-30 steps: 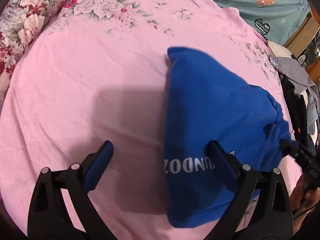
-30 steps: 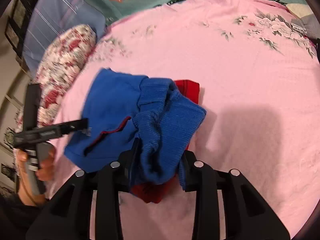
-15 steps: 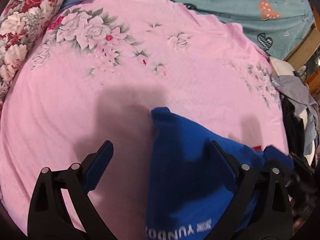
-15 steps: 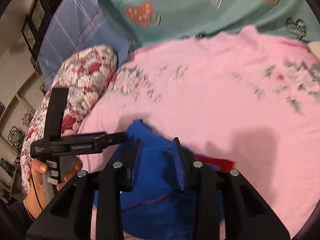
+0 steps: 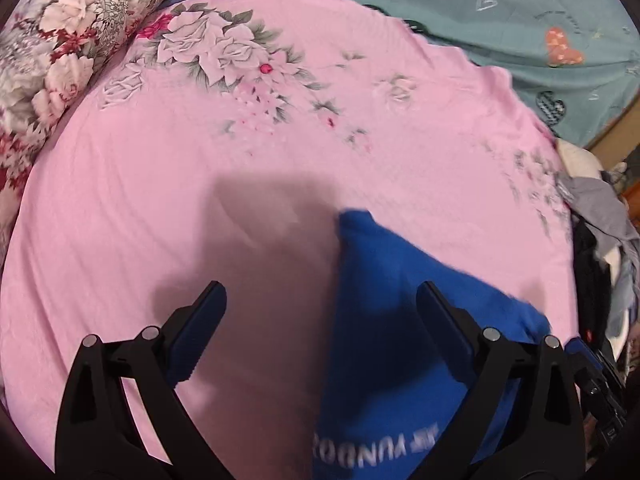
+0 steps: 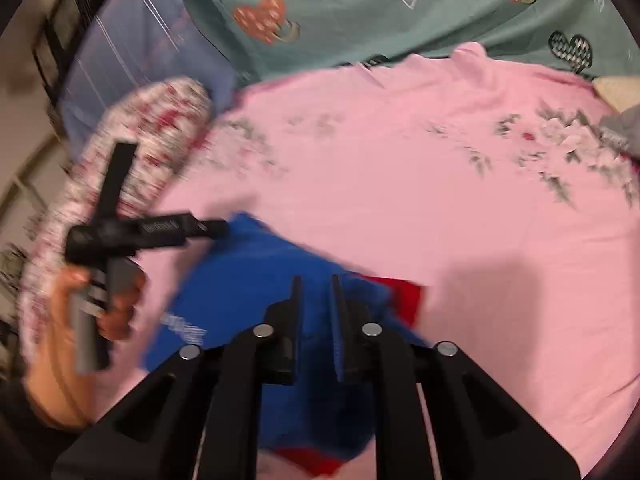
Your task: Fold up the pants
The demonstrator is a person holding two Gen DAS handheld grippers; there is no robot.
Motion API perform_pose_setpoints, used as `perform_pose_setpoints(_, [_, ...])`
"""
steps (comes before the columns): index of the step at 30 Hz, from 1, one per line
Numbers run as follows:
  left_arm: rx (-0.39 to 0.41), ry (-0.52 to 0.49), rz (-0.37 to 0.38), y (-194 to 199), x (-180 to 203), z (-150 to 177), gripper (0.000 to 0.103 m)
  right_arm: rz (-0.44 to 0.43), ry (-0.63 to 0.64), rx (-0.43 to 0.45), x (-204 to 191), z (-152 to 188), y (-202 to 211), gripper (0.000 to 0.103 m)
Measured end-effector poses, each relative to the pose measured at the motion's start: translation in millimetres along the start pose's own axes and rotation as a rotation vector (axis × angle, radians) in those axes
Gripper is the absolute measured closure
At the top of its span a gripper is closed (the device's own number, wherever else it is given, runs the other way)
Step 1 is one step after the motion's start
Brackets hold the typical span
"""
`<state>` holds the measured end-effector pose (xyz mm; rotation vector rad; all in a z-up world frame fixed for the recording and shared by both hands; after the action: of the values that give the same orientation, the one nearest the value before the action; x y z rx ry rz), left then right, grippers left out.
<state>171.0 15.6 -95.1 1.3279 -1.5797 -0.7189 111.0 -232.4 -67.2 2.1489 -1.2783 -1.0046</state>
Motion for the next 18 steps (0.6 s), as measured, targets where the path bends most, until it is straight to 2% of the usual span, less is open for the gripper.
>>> perform_pose_setpoints(1, [-0.003,-0.02,0.013,3.8,2.8,10.6,0.006,-0.051,0.006,0.001,-8.7,3.8,4.7,0.085])
perform_pose_setpoints(3, [-0.012,-0.051,0.004,3.1,6.8,26.8,0.006,-0.099,0.033,-0.034,-25.0,12.0,1.4,0.071])
perform_pose_setpoints(4, [-0.006,-0.068,-0.014,-1.1,5.1,33.5,0.004,-0.123,0.038,-0.068,-30.0,17.3,-4.8,0.065])
perform_pose_setpoints(5, [0.001,-0.086,-0.031,-5.8,3.7,36.5,0.002,-0.115,0.033,-0.114,-29.1,26.9,-12.7,0.062])
perform_pose_setpoints(6, [-0.004,-0.096,-0.033,-8.8,0.2,38.9,0.002,-0.058,0.028,-0.146,-23.0,34.4,-19.7,0.062])
perform_pose_setpoints(7, [-0.012,-0.075,-0.017,-8.7,-4.4,39.7,0.002,-0.004,0.023,-0.171,-12.8,43.0,-26.0,0.069])
perform_pose_setpoints(8, [-0.019,-0.048,-0.004,-5.5,-8.0,40.2,0.002,-0.013,0.007,-0.165,-6.3,47.2,-25.4,0.072])
perform_pose_setpoints(10, [-0.026,-0.021,0.001,4.6,-10.4,42.3,0.002,-0.041,-0.035,-0.134,-0.9,50.3,-12.7,0.072])
perform_pose_setpoints(11, [-0.021,-0.026,0.007,11.8,-9.3,45.6,0.002,-0.038,-0.032,-0.111,-4.1,51.6,-2.1,0.07])
perform_pose_setpoints(13, [-0.018,-0.058,0.055,22.5,-3.2,58.0,0.002,-0.035,-0.013,-0.081,-12.6,53.8,10.7,0.06])
perform_pose_setpoints(15, [-0.052,-0.083,0.073,19.6,0.6,70.2,0.002,-0.108,0.002,-0.083,-25.0,61.3,14.9,0.06])
perform_pose_setpoints(16, [-0.079,-0.098,0.054,11.3,0.6,77.9,0.002,-0.138,0.004,-0.111,-27.8,67.0,10.9,0.059])
perform_pose_setpoints(17, [-0.1,-0.104,0.024,3.6,-0.6,83.6,0.002,-0.12,0.004,-0.137,-26.0,70.0,5.8,0.058])
perform_pose_setpoints(18, [-0.117,-0.099,0.009,-3.0,-3.1,87.9,0.002,-0.055,-0.002,-0.16,-20.5,71.9,-0.1,0.058])
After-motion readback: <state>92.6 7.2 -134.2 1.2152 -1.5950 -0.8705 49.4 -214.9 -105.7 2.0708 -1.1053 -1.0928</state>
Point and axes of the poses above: each gripper's, at about its wrist camera, not at the fingertips, and y roughly against the way its jaws point, x to its right, z to its underside, the point moved 3 cm from there along -y, roughly the way its jaws point, and after that the axes turned 4 degrees about -x, right-handed, at the moved point
